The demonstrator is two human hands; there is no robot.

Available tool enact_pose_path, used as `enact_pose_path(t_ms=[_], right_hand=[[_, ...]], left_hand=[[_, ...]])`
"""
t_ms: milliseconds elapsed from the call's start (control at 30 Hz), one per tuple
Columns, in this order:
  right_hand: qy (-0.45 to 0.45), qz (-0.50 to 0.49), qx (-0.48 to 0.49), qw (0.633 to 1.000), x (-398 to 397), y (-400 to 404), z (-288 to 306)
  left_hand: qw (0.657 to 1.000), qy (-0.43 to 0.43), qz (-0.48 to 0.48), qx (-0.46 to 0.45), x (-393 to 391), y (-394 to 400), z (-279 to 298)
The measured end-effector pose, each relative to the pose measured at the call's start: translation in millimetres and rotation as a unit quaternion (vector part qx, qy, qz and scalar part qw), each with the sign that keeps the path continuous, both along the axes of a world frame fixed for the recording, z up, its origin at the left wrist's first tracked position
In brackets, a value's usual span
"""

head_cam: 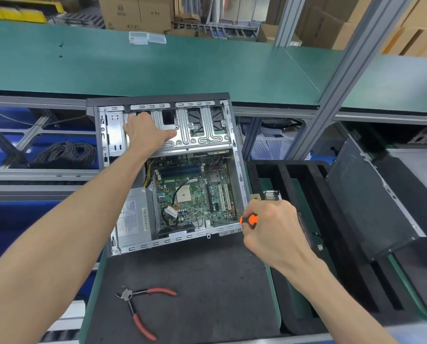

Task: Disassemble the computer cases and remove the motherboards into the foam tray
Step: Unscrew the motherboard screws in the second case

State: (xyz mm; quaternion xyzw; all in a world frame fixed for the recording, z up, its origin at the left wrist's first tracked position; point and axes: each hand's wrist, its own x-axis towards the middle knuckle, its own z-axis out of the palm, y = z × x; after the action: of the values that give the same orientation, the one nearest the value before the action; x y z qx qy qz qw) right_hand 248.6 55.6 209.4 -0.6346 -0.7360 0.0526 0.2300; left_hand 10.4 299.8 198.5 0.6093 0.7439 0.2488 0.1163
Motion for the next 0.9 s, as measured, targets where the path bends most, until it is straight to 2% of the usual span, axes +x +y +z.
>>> enact_pose_path(t_ms=[733,900], right_hand=[[0.032,-0.001,0.016,0.999,5.2,-2.5,-0.6],[-0.025,-0.013,0.022,0.999,-2.6,-1.3,-4.9]], left_hand=[[1.000,-0.005,-0.004,0.002,-2.5,6.4,-4.1],[1.000,0.004,-0.004,0.008,-1.6,4.8,-5.2]])
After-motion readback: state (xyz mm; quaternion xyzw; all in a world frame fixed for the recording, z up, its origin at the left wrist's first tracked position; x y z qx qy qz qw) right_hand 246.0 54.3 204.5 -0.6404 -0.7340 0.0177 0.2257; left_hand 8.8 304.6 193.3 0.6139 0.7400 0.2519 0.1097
